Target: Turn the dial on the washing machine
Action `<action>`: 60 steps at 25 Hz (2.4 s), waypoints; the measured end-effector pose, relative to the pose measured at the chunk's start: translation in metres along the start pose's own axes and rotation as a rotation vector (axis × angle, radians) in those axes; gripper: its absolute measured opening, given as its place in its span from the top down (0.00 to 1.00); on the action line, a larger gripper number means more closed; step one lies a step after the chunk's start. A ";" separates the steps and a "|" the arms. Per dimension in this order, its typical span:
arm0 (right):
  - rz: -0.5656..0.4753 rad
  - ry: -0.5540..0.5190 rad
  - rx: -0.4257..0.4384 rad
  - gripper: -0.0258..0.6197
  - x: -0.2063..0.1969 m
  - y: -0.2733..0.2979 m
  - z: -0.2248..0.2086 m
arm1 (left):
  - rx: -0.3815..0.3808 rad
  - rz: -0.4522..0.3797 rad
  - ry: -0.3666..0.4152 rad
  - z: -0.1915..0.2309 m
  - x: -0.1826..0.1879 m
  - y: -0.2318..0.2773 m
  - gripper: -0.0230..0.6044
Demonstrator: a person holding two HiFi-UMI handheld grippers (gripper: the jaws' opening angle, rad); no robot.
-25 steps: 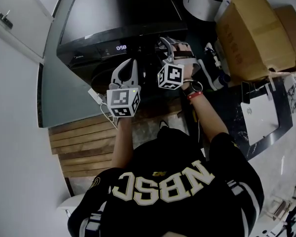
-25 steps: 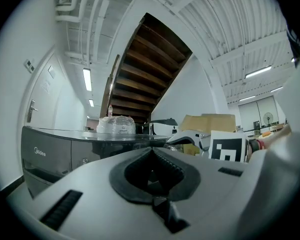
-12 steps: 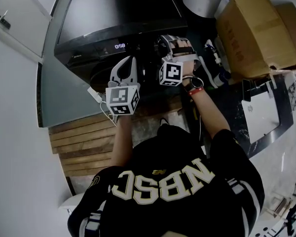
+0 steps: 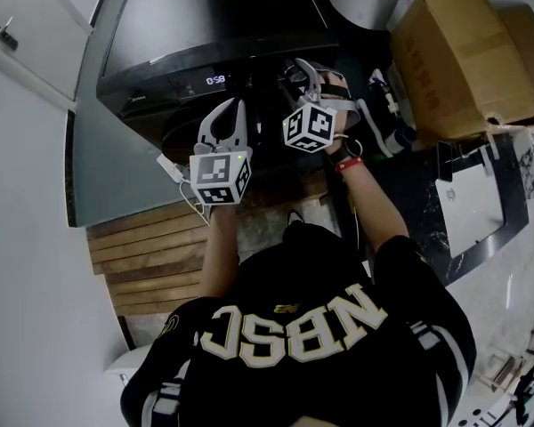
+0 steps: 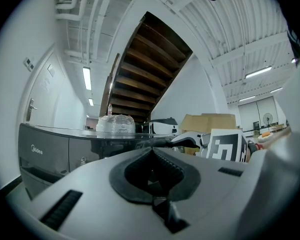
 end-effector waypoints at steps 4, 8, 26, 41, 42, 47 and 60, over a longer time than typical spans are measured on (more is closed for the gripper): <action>-0.020 0.160 -0.003 0.54 0.001 -0.001 -0.005 | 0.007 -0.002 0.000 0.002 0.002 -0.002 0.94; -0.021 0.237 -0.012 0.54 0.001 -0.001 -0.007 | 0.005 -0.002 0.004 0.001 0.002 -0.003 0.94; -0.066 0.694 0.006 0.54 -0.005 -0.001 -0.017 | -0.009 -0.007 0.002 0.000 0.004 -0.005 0.94; -0.073 0.837 0.005 0.54 -0.007 -0.001 -0.020 | -0.013 -0.018 -0.005 0.000 0.008 -0.009 0.94; -0.077 0.846 0.004 0.54 -0.008 -0.001 -0.020 | -0.014 -0.018 -0.007 0.000 0.008 -0.009 0.94; -0.112 1.030 -0.006 0.54 -0.016 0.001 -0.022 | -0.021 -0.018 -0.009 -0.003 0.007 -0.008 0.94; -0.134 1.291 -0.009 0.53 -0.024 0.002 -0.023 | -0.015 -0.017 -0.020 0.003 0.004 -0.011 0.94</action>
Point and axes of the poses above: the fingertips, and each gripper's own axes: y forward along the fingers, z to its left, x out of its top, the point moved 1 cm from there along -y, backward along the fingers, and after that the axes turned 5 degrees about y, right-handed, at the moved point
